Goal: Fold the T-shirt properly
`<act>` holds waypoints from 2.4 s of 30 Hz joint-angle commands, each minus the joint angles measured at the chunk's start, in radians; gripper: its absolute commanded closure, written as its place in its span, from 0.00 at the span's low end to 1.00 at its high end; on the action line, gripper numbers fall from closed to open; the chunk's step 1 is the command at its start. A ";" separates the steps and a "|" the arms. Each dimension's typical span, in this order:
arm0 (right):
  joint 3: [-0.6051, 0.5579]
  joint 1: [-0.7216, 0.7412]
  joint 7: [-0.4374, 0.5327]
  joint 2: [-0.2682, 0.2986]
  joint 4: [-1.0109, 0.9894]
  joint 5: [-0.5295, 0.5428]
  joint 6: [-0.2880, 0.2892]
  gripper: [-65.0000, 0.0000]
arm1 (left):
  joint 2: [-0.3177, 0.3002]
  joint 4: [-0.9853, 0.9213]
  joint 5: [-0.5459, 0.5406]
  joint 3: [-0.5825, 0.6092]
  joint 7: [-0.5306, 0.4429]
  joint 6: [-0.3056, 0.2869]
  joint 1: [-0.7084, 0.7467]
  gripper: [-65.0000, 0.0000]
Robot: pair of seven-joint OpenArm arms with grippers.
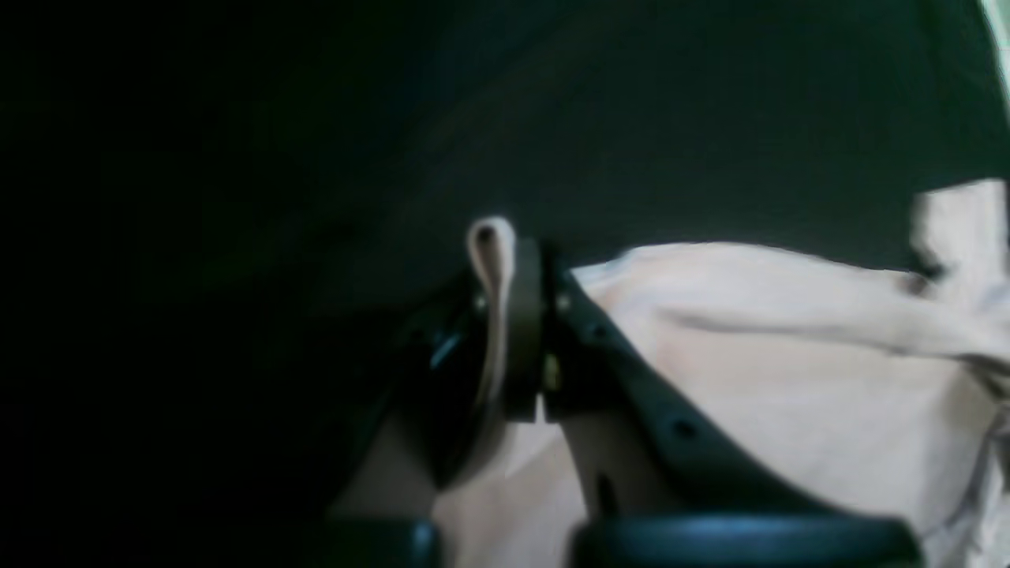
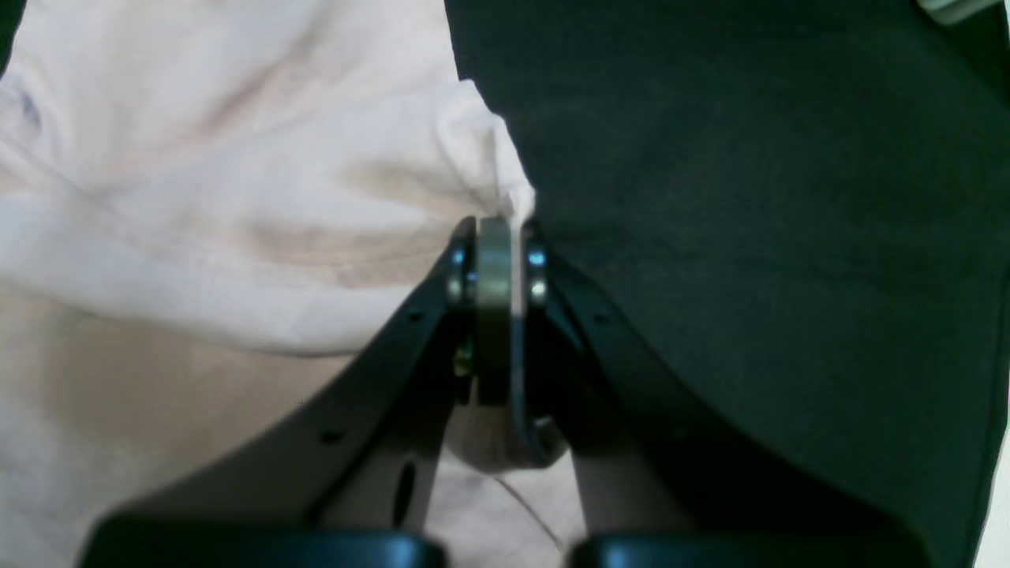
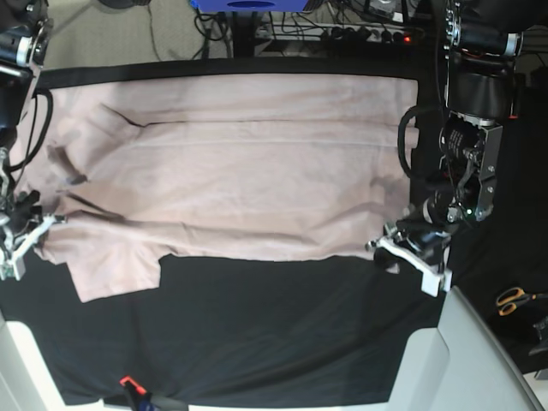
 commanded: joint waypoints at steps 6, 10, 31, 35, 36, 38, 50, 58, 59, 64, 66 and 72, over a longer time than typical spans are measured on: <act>0.008 0.011 -0.059 0.018 0.017 0.005 -0.003 1.00 | -0.011 0.086 -0.002 -0.007 0.024 -0.003 0.050 1.00; 0.008 -0.018 -0.063 0.018 0.063 0.005 -0.003 1.00 | -0.012 0.109 -0.002 -0.007 0.024 -0.003 0.095 1.00; 0.055 -0.070 -0.200 0.000 0.160 0.003 -0.004 0.81 | -0.066 0.190 0.000 0.005 0.024 -0.003 0.225 1.00; 0.064 -0.069 -0.253 -0.002 0.221 0.003 -0.004 0.42 | -0.068 0.193 0.000 0.005 0.024 -0.003 0.236 1.00; 0.069 -0.073 -0.253 -0.003 0.255 0.003 -0.004 0.36 | -0.069 0.192 0.000 0.005 0.024 -0.003 0.240 1.00; 0.098 -0.083 -0.253 -0.008 0.325 0.003 -0.004 0.33 | -0.072 0.190 0.000 0.004 0.024 -0.003 0.242 1.00; -0.094 0.373 0.170 0.004 -0.488 0.003 -0.004 0.31 | -0.072 0.190 0.000 0.004 0.024 -0.003 0.242 1.00; -0.230 0.447 0.478 0.027 -0.828 0.003 -0.222 0.28 | -0.074 0.196 0.000 -0.005 0.023 -0.004 0.265 1.00; -0.241 0.436 0.478 0.027 -0.828 0.003 -0.224 0.27 | -0.075 0.196 0.000 -0.005 0.021 -0.004 0.266 1.00; -0.255 0.411 0.452 0.027 -0.830 0.003 -0.217 0.27 | -0.075 0.193 0.000 -0.005 0.021 -0.006 0.266 1.00; -0.255 0.411 0.428 0.021 -0.825 0.003 -0.216 0.27 | -0.075 0.196 0.000 -0.005 0.021 -0.006 0.265 1.00; -0.256 0.415 0.423 0.012 -0.821 0.003 -0.214 0.28 | -0.074 0.190 0.000 -0.005 0.021 -0.006 0.259 1.00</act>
